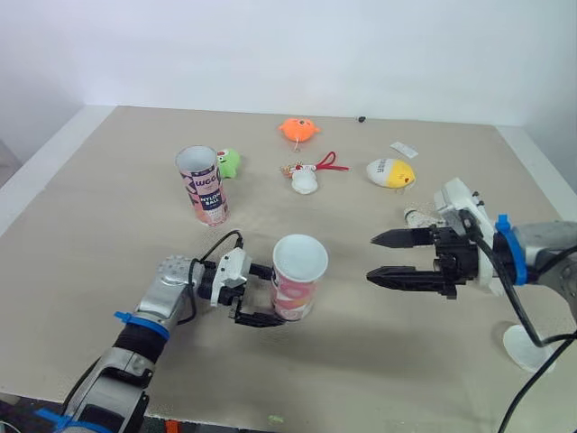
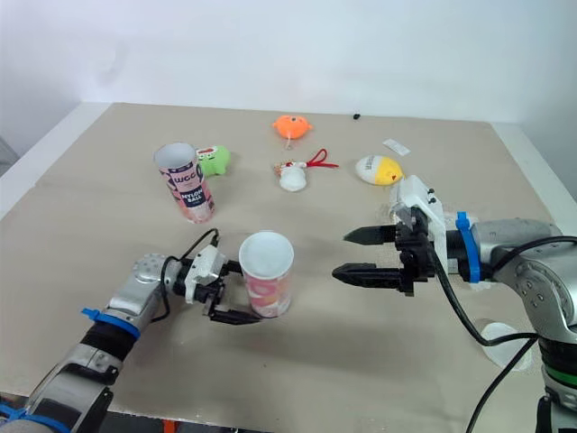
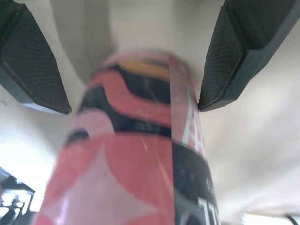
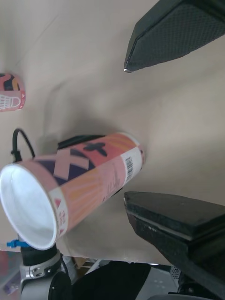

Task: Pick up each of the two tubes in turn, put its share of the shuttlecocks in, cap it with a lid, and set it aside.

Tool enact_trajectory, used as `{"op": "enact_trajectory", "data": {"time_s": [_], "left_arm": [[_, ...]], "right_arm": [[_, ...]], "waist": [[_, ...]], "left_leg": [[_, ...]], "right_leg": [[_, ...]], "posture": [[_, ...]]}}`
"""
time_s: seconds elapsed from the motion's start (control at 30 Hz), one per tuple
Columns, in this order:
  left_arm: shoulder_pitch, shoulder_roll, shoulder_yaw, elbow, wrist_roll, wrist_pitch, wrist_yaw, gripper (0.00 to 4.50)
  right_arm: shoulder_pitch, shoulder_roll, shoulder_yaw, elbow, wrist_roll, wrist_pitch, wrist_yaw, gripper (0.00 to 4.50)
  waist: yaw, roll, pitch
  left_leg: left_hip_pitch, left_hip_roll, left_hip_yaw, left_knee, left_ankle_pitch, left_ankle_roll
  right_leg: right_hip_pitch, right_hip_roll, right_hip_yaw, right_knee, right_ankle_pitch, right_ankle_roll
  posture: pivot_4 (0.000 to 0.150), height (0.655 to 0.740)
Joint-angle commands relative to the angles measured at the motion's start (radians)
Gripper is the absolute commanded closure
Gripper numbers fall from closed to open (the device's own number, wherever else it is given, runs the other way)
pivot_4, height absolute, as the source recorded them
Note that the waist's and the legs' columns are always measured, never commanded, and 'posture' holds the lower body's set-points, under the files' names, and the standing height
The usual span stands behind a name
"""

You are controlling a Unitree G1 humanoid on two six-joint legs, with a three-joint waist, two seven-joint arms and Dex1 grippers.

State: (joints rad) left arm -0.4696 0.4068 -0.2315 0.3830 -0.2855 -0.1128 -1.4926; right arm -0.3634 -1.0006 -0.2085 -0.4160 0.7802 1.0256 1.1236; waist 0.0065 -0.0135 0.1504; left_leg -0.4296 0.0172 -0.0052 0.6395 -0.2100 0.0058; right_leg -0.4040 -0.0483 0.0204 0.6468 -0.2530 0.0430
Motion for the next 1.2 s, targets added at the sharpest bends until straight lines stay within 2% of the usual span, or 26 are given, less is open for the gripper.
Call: {"op": "enact_trajectory", "data": {"time_s": [0.03,0.23,0.33,0.4,0.5,0.73,1.2], "left_arm": [[0.042,0.061,0.056,-0.054,-0.01,-0.021,0.016,0.0],[0.119,0.171,0.176,-0.135,-0.058,-0.063,0.048,0.0],[0.191,0.213,0.283,-0.262,-0.16,-0.008,0.081,0.0],[0.233,0.229,0.327,-0.339,-0.22,0.047,0.104,0.0],[0.289,0.241,0.365,-0.446,-0.301,0.135,0.135,0.0],[0.289,0.243,0.356,-0.631,-0.419,0.296,0.196,0.0],[0.263,0.242,0.326,-0.696,-0.443,0.386,0.232,0.0]], "right_arm": [[0.045,-0.017,-0.006,-0.045,-0.001,-0.014,-0.022,0.08],[0.158,-0.014,0.146,-0.094,-0.13,-0.124,-0.056,0.08],[0.151,0.134,0.21,-0.065,-0.205,-0.234,-0.172,0.08],[0.164,0.163,0.252,-0.069,-0.236,-0.267,-0.18,0.08],[0.159,0.198,0.322,-0.083,-0.29,-0.31,-0.198,0.08],[0.13,0.274,0.446,-0.071,-0.368,-0.379,-0.214,0.08],[-0.017,0.467,0.54,0.092,-0.424,-0.441,-0.214,0.08]], "waist": [[0.0,0.0,0.0],[0.0,-0.002,0.002],[0.0,-0.005,0.004],[-0.005,-0.008,0.006],[-0.002,-0.004,0.009],[0.0,-0.006,0.01],[-0.002,-0.008,0.011]], "left_leg": [[0.0,0.001,0.0,0.0,0.0,0.0],[0.001,0.01,0.001,0.0,0.0,0.0],[0.001,0.012,0.002,0.0,0.001,-0.001],[0.002,0.014,0.002,0.0,0.001,-0.002],[0.002,0.014,0.003,0.0,0.001,-0.003],[0.002,0.014,0.005,0.001,0.002,-0.005],[0.005,0.022,0.006,0.001,0.004,-0.008]], "right_leg": [[0.0,0.001,0.0,0.0,0.0,0.0],[-0.001,0.008,0.001,0.0,0.0,-0.002],[-0.001,0.009,0.001,0.0,0.0,-0.002],[-0.002,0.011,0.002,0.0,0.0,-0.002],[-0.002,0.011,0.003,0.002,0.0,-0.002],[-0.002,0.011,0.003,0.002,0.001,-0.001],[-0.002,0.024,0.006,0.004,0.004,-0.009]], "posture": [[0.15,0.74],[0.15,0.74],[0.15,0.74],[0.15,0.74],[0.15,0.74],[0.15,0.74],[0.15,0.74]]}}
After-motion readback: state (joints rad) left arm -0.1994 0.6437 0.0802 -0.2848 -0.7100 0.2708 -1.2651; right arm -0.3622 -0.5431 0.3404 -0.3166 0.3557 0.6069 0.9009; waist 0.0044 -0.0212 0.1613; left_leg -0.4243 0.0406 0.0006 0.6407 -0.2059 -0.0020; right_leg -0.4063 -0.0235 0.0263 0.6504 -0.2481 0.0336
